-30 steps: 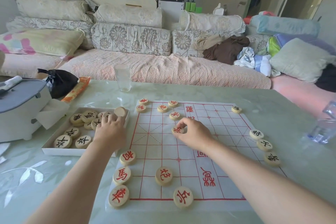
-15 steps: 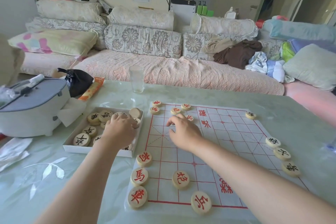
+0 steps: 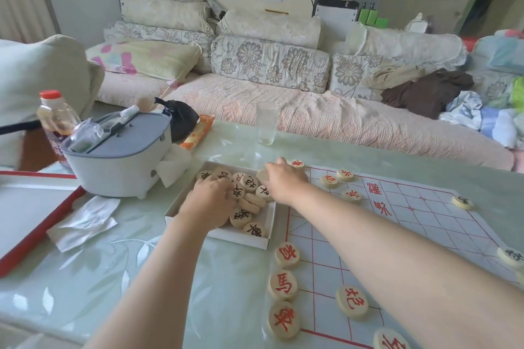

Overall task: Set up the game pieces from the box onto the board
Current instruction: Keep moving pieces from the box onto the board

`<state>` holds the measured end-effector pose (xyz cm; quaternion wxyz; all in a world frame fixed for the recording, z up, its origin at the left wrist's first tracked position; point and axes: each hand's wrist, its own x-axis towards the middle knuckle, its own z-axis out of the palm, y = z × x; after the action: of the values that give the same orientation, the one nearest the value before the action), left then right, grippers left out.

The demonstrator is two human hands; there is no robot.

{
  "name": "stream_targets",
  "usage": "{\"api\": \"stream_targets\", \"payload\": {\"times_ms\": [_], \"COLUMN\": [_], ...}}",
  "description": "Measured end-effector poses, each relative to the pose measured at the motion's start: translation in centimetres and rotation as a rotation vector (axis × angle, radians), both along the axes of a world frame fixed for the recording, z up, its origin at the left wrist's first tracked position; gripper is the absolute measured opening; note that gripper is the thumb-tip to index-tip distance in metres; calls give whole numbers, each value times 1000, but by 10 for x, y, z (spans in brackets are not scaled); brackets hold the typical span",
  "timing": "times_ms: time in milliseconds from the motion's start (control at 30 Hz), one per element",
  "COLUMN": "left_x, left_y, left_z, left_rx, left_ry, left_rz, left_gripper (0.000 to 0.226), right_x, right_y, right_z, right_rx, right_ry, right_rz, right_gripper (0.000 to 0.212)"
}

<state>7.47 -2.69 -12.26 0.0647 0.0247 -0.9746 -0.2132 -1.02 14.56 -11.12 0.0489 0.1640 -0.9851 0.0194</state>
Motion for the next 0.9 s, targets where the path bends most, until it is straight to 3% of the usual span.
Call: {"api": "stream_targets", "payload": {"times_ms": [267, 500, 600, 767, 900], "left_x": [-2, -1, -2, 5, 10], "left_y": [-5, 0, 6, 9, 7], "left_z": [4, 14, 19, 20, 25], "left_rx": [159, 366, 595, 1215, 1442], "left_ry": [7, 33, 4, -84, -90], "left_rz": [29, 70, 75, 119, 199], "left_gripper": [35, 37, 38, 36, 17], "right_x": [-2, 13, 24, 32, 38], "right_y": [-6, -6, -11, -13, -13], "right_z": [-7, 3, 1, -4, 0], "right_rx": [-219, -507, -521, -587, -661], "right_ry": [48, 167, 145, 190, 122], "right_rz": [-25, 313, 434, 514, 429], "right_gripper": [20, 19, 24, 27, 24]}}
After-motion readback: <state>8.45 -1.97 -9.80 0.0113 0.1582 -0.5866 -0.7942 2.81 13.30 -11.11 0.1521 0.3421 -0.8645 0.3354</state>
